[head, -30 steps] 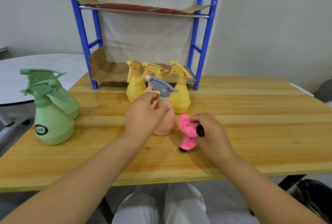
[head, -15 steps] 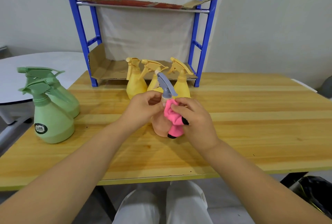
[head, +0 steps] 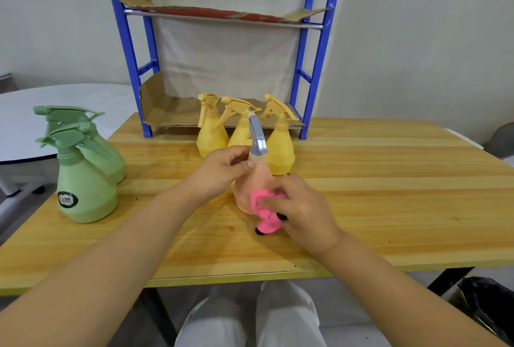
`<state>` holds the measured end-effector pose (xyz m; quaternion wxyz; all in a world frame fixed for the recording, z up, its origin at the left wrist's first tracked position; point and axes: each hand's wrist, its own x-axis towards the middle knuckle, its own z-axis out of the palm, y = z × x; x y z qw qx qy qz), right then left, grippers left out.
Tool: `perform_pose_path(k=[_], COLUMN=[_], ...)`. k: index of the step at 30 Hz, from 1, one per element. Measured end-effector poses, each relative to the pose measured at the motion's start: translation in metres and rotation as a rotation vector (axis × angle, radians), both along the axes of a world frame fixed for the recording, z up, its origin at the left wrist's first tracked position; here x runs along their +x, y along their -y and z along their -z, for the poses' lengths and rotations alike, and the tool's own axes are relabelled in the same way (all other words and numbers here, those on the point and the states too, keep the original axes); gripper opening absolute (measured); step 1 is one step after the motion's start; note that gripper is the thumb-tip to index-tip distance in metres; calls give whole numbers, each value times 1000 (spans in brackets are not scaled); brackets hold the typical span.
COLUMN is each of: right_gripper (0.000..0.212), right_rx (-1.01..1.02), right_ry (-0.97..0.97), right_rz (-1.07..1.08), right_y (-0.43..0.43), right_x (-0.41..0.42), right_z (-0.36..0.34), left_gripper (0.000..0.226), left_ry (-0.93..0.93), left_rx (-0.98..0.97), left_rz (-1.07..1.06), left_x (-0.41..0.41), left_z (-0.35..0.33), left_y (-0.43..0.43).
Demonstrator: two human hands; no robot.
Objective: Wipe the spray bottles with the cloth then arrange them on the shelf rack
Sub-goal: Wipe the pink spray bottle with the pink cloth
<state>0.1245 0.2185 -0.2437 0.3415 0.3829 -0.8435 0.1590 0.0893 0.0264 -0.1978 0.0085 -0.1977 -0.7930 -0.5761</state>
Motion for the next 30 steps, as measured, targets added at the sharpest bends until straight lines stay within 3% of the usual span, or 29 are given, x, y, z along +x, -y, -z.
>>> perform_pose_path(k=[3, 5, 9, 13, 16, 20, 23, 26, 30], right_gripper=[21, 20, 17, 34, 33, 34, 43, 40, 35], right_rx=[-202, -218, -193, -164, -58, 113, 24, -146, -381], right_ry=[-52, -33, -9, 45, 84, 134, 181, 175, 157], right_rz=[79, 92, 92, 113, 70, 43, 36, 68, 116], right_y=[4, 9, 15, 12, 8, 2, -8, -16, -14], right_x=[-9, -16, -14, -6, 1, 5, 2, -4, -12], right_z=[-21, -27, -17, -2, 7, 10, 6, -3, -21], left_gripper=[24, 24, 26, 23, 29, 18, 7, 28, 28], left_ry=[-26, -13, 43, 96, -17, -106, -103, -41, -17], left_rx=[-32, -34, -24, 28, 28, 0, -19, 69, 103], left_rz=[1, 18, 49, 40, -2, -54, -95, -35, -54], left_x=[2, 3, 5, 5, 4, -1, -8, -9, -9], left_z=[0, 0, 0, 2, 6, 8, 8, 6, 7], left_y=[0, 0, -1, -1, -7, -12, -4, 3, 7])
